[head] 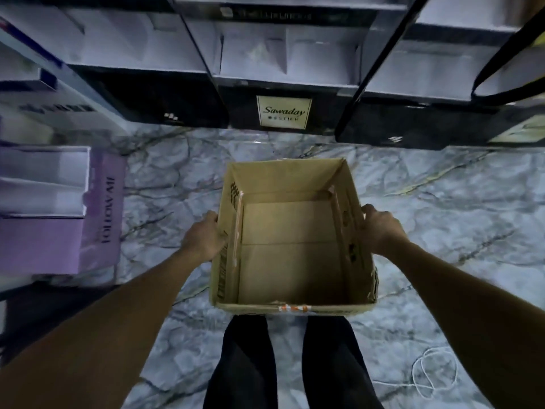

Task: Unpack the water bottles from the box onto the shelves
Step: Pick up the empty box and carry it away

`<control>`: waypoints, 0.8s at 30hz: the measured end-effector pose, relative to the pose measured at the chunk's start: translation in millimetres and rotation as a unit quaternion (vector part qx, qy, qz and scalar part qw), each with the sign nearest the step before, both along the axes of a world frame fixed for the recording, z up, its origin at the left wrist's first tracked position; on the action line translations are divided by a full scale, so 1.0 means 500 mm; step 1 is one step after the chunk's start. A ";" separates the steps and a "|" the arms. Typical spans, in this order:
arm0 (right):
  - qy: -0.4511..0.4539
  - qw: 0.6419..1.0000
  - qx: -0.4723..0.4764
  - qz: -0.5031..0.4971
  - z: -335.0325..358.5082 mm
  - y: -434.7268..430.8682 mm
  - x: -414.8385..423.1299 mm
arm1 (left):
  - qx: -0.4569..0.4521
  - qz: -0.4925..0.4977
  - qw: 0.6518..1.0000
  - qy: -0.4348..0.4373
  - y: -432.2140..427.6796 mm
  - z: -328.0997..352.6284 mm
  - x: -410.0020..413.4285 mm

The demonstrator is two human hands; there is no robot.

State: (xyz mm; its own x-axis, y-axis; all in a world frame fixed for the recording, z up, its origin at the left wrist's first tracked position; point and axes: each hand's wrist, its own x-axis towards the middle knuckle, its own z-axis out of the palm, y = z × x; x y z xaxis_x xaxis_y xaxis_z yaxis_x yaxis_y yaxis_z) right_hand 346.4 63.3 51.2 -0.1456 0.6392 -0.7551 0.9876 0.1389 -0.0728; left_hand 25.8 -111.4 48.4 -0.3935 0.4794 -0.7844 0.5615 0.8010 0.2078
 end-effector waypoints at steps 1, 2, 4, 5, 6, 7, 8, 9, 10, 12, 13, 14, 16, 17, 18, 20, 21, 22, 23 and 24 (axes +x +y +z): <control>-0.001 1.000 -0.002 0.004 -0.041 0.000 -0.002 | 0.002 -0.004 1.000 0.003 0.002 -0.039 -0.001; -0.001 1.000 -0.004 0.007 -0.063 0.001 -0.003 | 0.009 -0.008 1.000 0.003 0.005 -0.061 -0.001; -0.002 1.000 0.007 0.000 -0.115 0.005 -0.005 | 0.015 -0.014 1.000 0.006 0.016 -0.114 0.003; -0.003 1.000 0.018 -0.005 -0.145 0.008 -0.007 | 0.018 -0.018 1.000 0.010 0.023 -0.144 0.003; -0.001 1.000 0.027 -0.011 -0.172 0.012 -0.008 | 0.022 -0.020 0.999 0.013 0.032 -0.170 0.003; 0.002 0.999 0.035 -0.014 -0.197 0.015 -0.009 | 0.026 -0.019 0.999 0.017 0.042 -0.194 0.001; 0.005 0.999 0.044 -0.017 -0.219 0.020 -0.010 | 0.034 -0.016 0.999 0.018 0.051 -0.215 -0.003; 0.008 0.998 0.052 -0.020 -0.239 0.026 -0.010 | 0.042 -0.014 0.999 0.017 0.061 -0.234 -0.007; 0.012 0.998 0.059 -0.021 -0.258 0.034 -0.010 | 0.053 -0.013 0.998 0.017 0.070 -0.251 -0.013; 0.021 0.997 0.077 -0.021 -0.286 0.048 -0.014 | 0.074 -0.011 0.997 0.024 0.089 -0.282 -0.024; 0.026 0.996 0.086 -0.023 -0.298 0.055 -0.017 | 0.083 -0.011 0.996 0.029 0.096 -0.295 -0.029; 0.032 0.995 0.096 -0.024 -0.310 0.060 -0.020 | 0.094 -0.011 0.995 0.035 0.103 -0.309 -0.033; 0.046 0.992 0.114 -0.026 -0.333 0.068 -0.027 | 0.112 -0.011 0.992 0.048 0.110 -0.338 -0.038; 0.053 0.991 0.121 -0.032 -0.343 0.069 -0.031 | 0.118 -0.007 0.992 0.053 0.110 -0.353 -0.037; 0.059 0.990 0.123 -0.042 -0.354 0.068 -0.033 | 0.121 -0.002 0.991 0.055 0.107 -0.368 -0.035; 0.066 0.989 0.116 -0.062 -0.379 0.058 -0.032 | 0.120 0.000 0.991 0.060 0.093 -0.396 -0.024; 0.066 0.989 0.110 -0.072 -0.390 0.051 -0.030 | 0.123 -0.001 0.990 0.065 0.085 -0.408 -0.016; 0.066 0.989 0.106 -0.081 -0.398 0.043 -0.028 | 0.128 0.001 0.989 0.069 0.077 -0.417 -0.009; 0.067 0.988 0.104 -0.089 -0.405 0.034 -0.025 | 0.136 0.010 0.988 0.070 0.070 -0.424 -0.003; 0.072 0.987 0.103 -0.096 -0.408 0.027 -0.022 | 0.144 0.024 0.987 0.064 0.064 -0.428 0.002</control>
